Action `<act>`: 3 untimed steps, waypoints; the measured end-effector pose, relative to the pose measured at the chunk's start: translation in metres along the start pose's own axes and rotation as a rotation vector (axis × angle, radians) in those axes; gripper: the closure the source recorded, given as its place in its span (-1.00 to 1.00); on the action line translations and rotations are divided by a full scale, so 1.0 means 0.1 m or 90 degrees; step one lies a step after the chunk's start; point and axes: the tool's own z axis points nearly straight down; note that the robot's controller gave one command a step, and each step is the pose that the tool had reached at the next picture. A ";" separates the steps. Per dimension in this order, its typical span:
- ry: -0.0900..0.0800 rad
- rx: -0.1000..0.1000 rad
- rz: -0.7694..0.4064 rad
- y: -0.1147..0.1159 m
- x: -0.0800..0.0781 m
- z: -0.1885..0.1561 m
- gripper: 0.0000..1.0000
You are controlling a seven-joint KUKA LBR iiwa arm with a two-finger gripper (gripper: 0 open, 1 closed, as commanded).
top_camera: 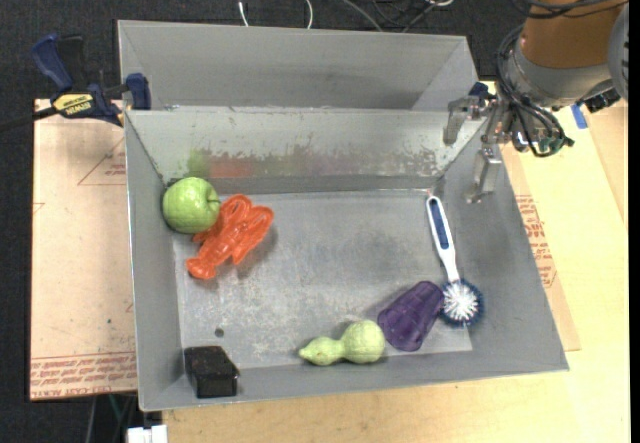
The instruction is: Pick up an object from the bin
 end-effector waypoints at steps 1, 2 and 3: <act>-0.001 -0.001 -0.180 0.02 0.59 0.96 -1.00; -0.003 0.001 -0.333 0.11 0.81 0.87 -1.00; 0.002 -0.003 -0.375 0.46 1.30 1.24 -1.00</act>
Offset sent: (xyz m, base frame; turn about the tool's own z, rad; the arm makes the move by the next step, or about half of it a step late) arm -0.0843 0.0117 -0.0820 -0.5376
